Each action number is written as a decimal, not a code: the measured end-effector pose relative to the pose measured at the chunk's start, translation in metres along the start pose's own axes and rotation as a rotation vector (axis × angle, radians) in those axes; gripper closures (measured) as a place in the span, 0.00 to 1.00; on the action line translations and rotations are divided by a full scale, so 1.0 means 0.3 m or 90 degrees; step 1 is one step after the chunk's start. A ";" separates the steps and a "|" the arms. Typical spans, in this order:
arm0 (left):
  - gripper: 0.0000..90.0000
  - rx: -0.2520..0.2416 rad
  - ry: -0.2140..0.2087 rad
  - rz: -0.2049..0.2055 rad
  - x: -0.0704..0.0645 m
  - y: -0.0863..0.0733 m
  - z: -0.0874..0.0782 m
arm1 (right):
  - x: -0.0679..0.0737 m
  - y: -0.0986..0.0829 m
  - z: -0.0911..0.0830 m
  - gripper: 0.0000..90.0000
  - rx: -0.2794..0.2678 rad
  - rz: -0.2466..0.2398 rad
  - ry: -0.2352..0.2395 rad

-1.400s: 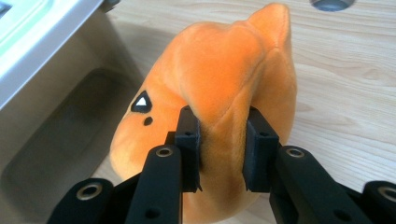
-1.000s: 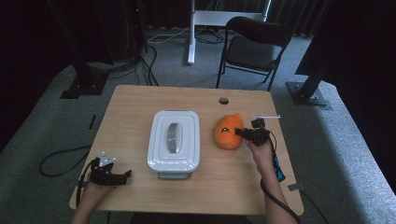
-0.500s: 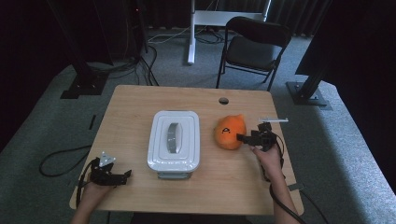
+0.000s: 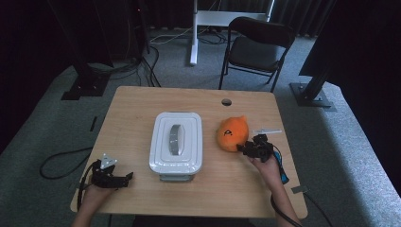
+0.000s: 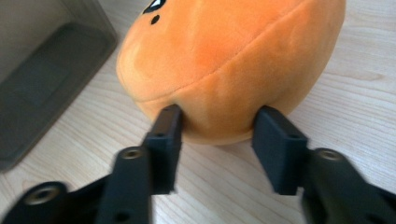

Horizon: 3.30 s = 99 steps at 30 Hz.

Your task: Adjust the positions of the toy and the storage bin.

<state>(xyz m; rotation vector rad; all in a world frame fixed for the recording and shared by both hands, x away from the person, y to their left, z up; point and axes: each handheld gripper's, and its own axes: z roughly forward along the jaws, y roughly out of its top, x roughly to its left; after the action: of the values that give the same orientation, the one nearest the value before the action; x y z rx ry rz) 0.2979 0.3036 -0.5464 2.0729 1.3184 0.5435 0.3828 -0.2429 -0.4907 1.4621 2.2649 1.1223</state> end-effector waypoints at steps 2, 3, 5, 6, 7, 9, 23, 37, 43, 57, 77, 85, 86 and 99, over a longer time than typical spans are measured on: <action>0.02 0.000 0.000 0.000 0.000 0.000 0.000 | 0.005 0.000 0.002 0.68 -0.006 0.003 -0.006; 0.02 0.000 0.000 0.000 0.000 0.000 0.000 | 0.008 0.000 0.005 0.71 -0.006 0.002 -0.007; 0.02 0.000 0.000 0.000 0.000 0.000 0.000 | 0.014 0.000 0.007 0.74 -0.004 -0.002 -0.008; 0.02 0.000 0.000 0.000 0.000 0.000 0.000 | 0.022 -0.001 0.009 0.74 -0.002 -0.006 -0.010; 0.02 0.000 0.000 0.000 0.000 0.000 0.000 | 0.039 -0.003 0.012 0.78 0.005 -0.015 0.000; 0.02 0.000 0.000 0.000 0.000 0.000 0.000 | 0.053 -0.004 0.014 0.84 0.011 -0.025 0.000; 0.02 0.000 0.000 0.000 0.000 0.000 0.000 | 0.130 0.022 0.048 0.80 0.011 -0.045 0.057; 0.02 0.000 0.000 0.000 0.000 0.000 0.000 | 0.227 0.054 0.094 0.69 0.021 -0.082 0.118; 0.02 0.000 0.000 0.000 0.000 0.000 0.000 | 0.184 0.089 -0.022 0.63 -0.032 -0.075 0.107; 0.02 0.000 0.001 -0.002 -0.001 0.000 0.000 | -0.081 0.138 -0.124 0.57 -0.045 0.016 0.003; 0.02 0.000 0.001 -0.002 -0.001 0.000 0.000 | -0.074 0.089 -0.059 0.89 0.028 -0.009 0.044; 0.02 0.000 0.001 -0.002 -0.001 0.000 0.000 | 0.019 0.036 -0.089 0.86 0.023 -0.032 0.076; 0.02 0.000 0.002 -0.001 -0.001 0.000 0.000 | 0.032 0.032 -0.090 0.86 0.022 -0.037 0.087; 0.02 0.000 0.001 -0.001 -0.001 0.000 0.000 | 0.150 0.006 -0.054 0.77 0.027 -0.055 0.134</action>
<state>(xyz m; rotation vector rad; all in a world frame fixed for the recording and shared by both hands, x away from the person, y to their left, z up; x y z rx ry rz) 0.2979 0.3033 -0.5464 2.0711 1.3219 0.5450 0.3535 -0.2119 -0.4689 1.3023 2.4799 1.2618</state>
